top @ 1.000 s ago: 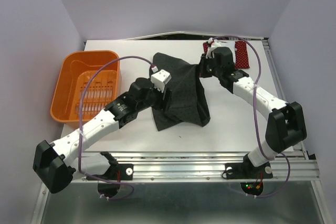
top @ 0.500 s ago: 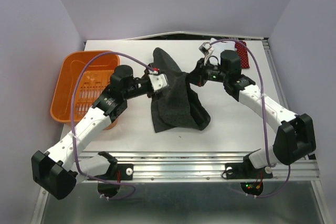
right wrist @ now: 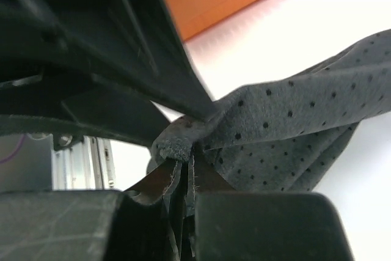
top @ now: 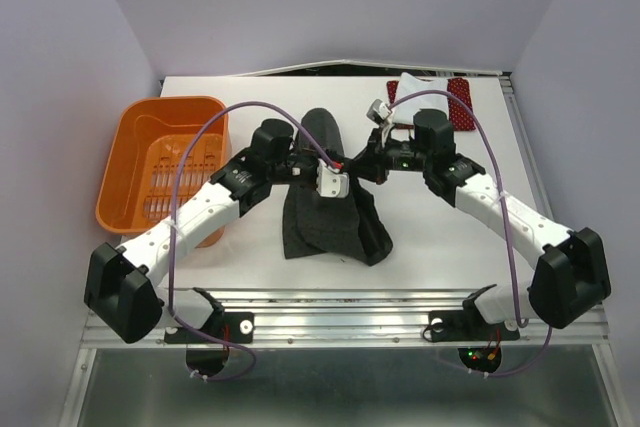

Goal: Fold and stack the skirts
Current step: Flatten the skirt out

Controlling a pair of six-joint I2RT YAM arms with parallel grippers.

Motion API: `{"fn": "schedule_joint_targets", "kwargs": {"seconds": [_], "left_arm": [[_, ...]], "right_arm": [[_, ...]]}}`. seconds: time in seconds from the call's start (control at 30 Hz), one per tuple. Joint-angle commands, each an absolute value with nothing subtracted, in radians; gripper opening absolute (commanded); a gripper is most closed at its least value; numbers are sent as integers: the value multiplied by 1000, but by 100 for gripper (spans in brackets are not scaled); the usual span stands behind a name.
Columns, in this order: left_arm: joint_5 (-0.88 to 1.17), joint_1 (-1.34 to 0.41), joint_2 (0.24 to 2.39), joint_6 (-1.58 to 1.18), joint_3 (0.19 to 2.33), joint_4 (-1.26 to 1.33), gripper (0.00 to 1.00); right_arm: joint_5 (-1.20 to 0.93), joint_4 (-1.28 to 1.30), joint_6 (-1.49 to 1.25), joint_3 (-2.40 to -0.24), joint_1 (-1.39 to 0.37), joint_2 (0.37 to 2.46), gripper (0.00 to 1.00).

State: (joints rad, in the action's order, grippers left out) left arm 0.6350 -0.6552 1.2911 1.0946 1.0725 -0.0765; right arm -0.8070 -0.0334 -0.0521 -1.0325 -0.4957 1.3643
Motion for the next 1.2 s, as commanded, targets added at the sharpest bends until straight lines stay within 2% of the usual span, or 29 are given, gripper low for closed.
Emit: {"fn": "schedule_joint_targets", "kwargs": {"seconds": [0.0, 0.07, 0.13, 0.2, 0.27, 0.3, 0.4, 0.43, 0.5, 0.53, 0.63, 0.73, 0.97, 1.17], "left_arm": [[659, -652, 1307, 1233, 1115, -98, 44], [687, -664, 1315, 1221, 1120, -103, 40], [681, -679, 1350, 1197, 1146, -130, 24], [673, -686, 1393, 1146, 1176, -143, 0], [669, -660, 1417, 1036, 1227, -158, 0], [673, -646, 1420, 999, 1245, -146, 0], [661, -598, 1411, 865, 1253, -106, 0], [666, -554, 1407, 806, 1262, -80, 0], [667, -514, 1408, 758, 1281, -60, 0], [679, -476, 1410, 744, 1302, -55, 0], [716, -431, 1399, 698, 1312, -40, 0], [744, -416, 1365, 713, 1272, -23, 0], [698, -416, 1293, 684, 1197, 26, 0], [690, -413, 1276, 647, 1193, 72, 0]], "right_arm": [[-845, -81, -28, -1012, -508, 1298, 1], [-853, -112, -47, -1000, -508, 1289, 1], [-842, -132, -63, -991, -508, 1284, 1], [-813, -126, -55, -991, -508, 1275, 7], [-721, -56, -20, -1003, -508, 1252, 39], [-613, -19, -12, -1006, -508, 1238, 60], [-503, 133, 49, -993, -470, 1180, 74], [-499, 177, 46, -962, -393, 1148, 83], [-541, 218, 45, -931, -290, 1121, 88], [-587, 265, 49, -914, -205, 1114, 90], [-666, 314, 16, -885, -129, 1126, 90], [-776, 315, -129, -832, -129, 1187, 81], [-923, -64, -500, -747, -129, 1312, 78], [-855, -93, -560, -669, -181, 1275, 82]]}}
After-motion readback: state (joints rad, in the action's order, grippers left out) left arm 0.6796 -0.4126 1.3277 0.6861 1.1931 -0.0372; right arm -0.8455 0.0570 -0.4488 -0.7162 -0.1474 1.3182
